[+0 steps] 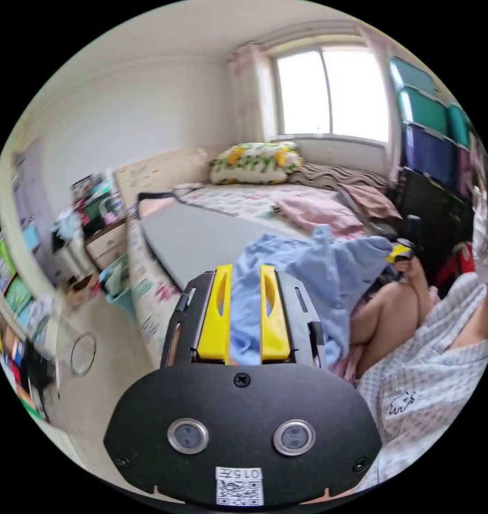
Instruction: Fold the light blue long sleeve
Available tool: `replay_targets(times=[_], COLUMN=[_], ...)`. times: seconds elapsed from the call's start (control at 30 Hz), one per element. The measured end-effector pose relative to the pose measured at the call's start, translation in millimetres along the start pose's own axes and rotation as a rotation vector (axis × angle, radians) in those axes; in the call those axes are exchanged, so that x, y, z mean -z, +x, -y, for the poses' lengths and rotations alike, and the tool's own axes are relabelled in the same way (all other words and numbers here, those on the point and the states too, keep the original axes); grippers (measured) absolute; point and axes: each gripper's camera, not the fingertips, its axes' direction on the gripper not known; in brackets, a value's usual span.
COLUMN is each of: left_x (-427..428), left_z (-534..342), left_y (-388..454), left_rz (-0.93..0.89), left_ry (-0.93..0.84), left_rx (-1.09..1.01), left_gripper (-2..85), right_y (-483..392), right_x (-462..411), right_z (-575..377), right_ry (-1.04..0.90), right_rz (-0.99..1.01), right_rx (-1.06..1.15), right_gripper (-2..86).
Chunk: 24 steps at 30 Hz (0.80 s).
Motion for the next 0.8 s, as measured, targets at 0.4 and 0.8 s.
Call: replay_targets(times=[0.4,0.8], left_x=[-295.4,-375.4], left_z=[147.6,122.3], left_y=[204.1,315.1], left_rz=[-0.513,-0.323], left_ry=[-0.522,-0.780], left_rx=[-0.567,-0.790], left_gripper=[12.4,8.0], right_y=[-44.3,-29.6], right_x=[-68.7,-35.2], right_z=[8.1,-19.4], right_ry=[-0.359,-0.200], right_rz=[-0.095,-0.049], right_rx=[0.253,0.159], right_gripper=[3.1,3.5])
